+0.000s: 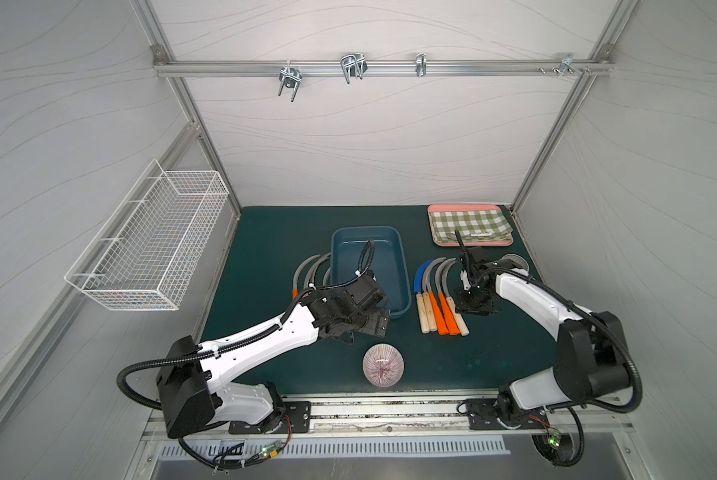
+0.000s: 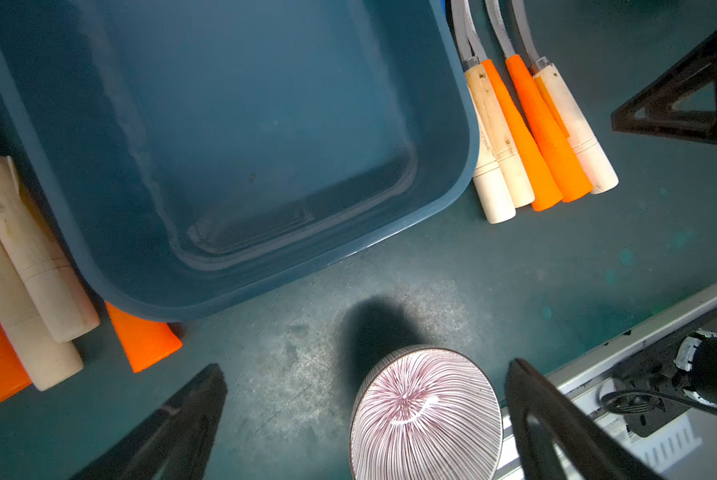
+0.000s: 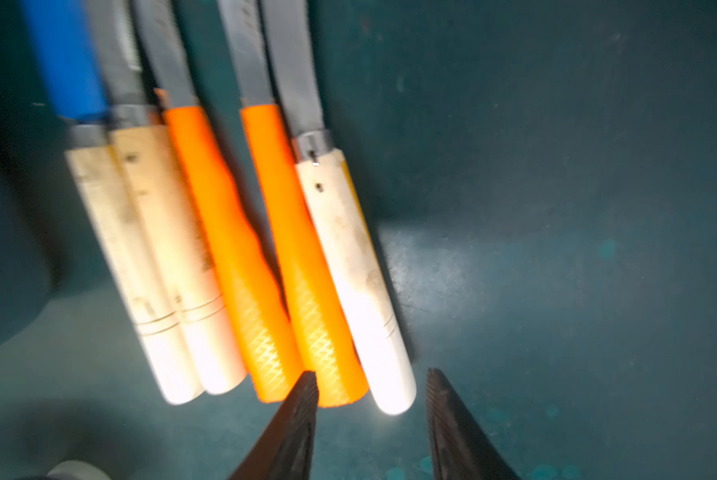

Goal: Put small sickles into storage boxes
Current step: Pick up the sickle at the center of the board.

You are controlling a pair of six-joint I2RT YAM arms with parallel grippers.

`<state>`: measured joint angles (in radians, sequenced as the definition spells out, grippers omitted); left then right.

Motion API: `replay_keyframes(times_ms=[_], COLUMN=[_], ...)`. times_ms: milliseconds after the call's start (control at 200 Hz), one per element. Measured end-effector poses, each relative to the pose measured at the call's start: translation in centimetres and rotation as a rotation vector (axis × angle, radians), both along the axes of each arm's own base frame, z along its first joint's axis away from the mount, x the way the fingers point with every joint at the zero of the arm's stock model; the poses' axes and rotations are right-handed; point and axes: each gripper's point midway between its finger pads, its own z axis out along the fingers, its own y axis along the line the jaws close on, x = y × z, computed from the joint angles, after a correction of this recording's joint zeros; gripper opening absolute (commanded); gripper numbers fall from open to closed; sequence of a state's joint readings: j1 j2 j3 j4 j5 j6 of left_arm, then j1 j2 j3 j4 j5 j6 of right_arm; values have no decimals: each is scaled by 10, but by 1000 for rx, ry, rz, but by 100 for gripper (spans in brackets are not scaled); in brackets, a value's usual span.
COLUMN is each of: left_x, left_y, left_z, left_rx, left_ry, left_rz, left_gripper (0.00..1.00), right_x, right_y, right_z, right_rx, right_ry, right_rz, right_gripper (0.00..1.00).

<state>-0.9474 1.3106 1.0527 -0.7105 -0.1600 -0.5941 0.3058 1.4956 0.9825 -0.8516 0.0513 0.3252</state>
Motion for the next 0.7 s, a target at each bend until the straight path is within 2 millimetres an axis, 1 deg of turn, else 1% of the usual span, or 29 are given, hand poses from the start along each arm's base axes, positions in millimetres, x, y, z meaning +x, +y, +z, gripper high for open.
replay_keyframes(times_ms=[90,215,615,700], left_x=[0,0,-1,-1], left_y=[0,0,1,1], left_z=[1,4,3,3], left_rx=[5,7,20,20], left_ry=[-1,-5,-3,-4], left_rz=[-6,-15,-28,-30], left_gripper=[99,99,99,99], right_x=[1,2,5,5], right_y=[-2,-3,-2,-3], right_z=[-9,-15,-39,-46], right_rx=[-4,-4,-17,-24], right_ry=[28,41,94,110], right_rz=[-10,-16,-26,-29], right_gripper=[45,45,44,40])
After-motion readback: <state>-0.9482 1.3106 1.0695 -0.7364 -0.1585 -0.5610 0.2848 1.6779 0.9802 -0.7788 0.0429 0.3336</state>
